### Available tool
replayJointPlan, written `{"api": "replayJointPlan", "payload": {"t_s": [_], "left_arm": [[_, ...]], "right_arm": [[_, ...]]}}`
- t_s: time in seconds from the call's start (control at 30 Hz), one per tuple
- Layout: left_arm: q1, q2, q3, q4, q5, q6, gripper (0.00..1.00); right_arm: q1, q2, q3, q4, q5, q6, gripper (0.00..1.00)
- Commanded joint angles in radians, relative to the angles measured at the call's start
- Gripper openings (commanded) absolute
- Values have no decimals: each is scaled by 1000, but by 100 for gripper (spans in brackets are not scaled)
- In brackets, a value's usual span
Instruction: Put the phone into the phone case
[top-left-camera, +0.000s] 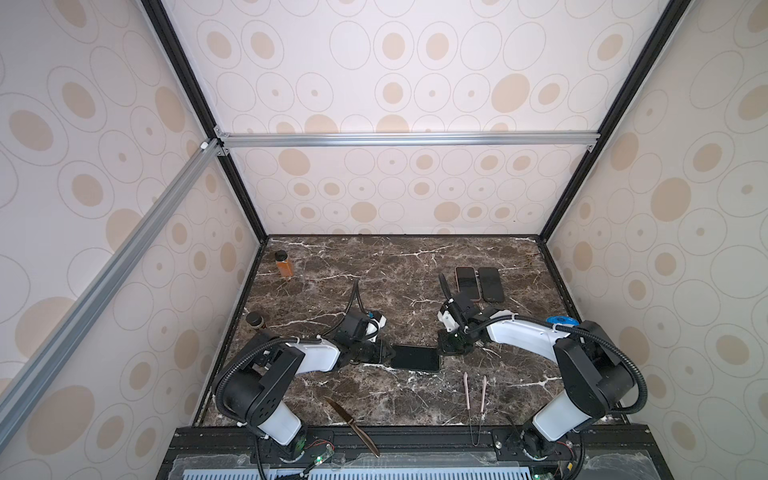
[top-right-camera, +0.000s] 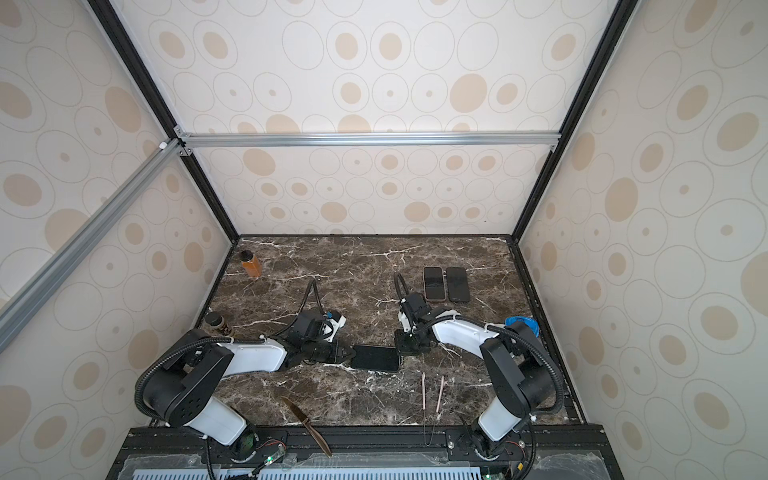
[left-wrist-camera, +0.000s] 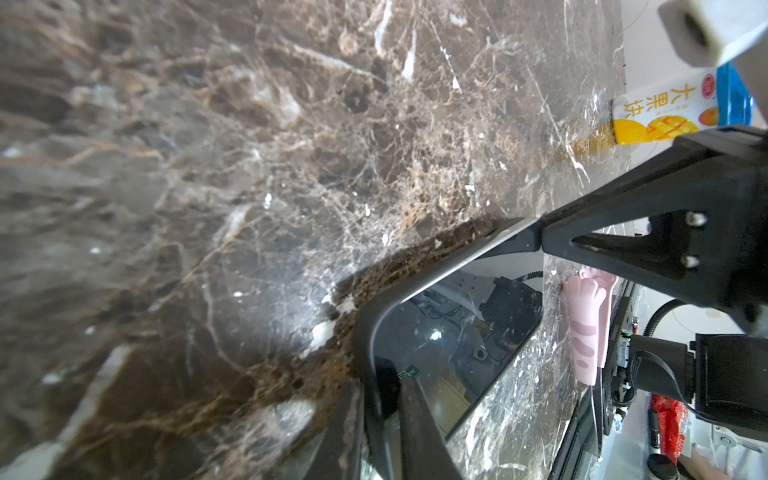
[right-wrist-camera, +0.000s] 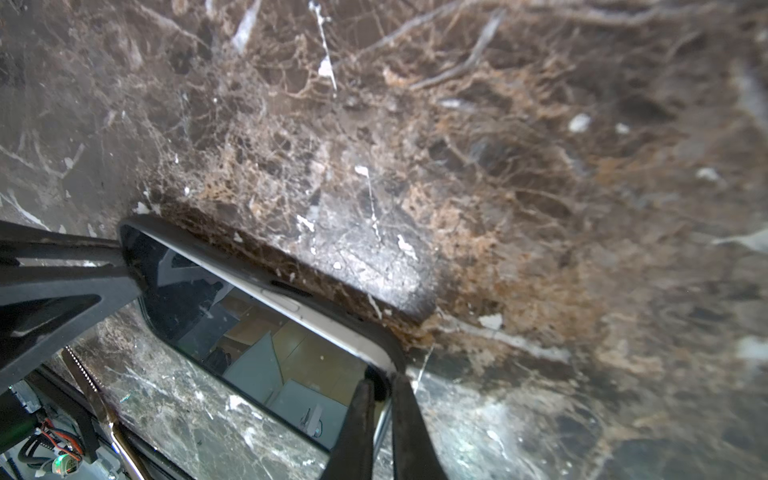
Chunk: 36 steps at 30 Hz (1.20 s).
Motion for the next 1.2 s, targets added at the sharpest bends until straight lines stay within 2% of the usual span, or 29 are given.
{"api": "replayJointPlan", "payload": {"t_s": [0.0,0.67,1.17], "left_arm": [[-6,35,0,11,11,-2,17],[-6,42,-5,11,7,-3,17],[-5,42,-5,10,7,-2,17]], "right_arm": [[19,75,-26,-8,27,-17,11],[86,221,31,-30,140,-2,11],[107,308,54,-8,155,7,11]]}}
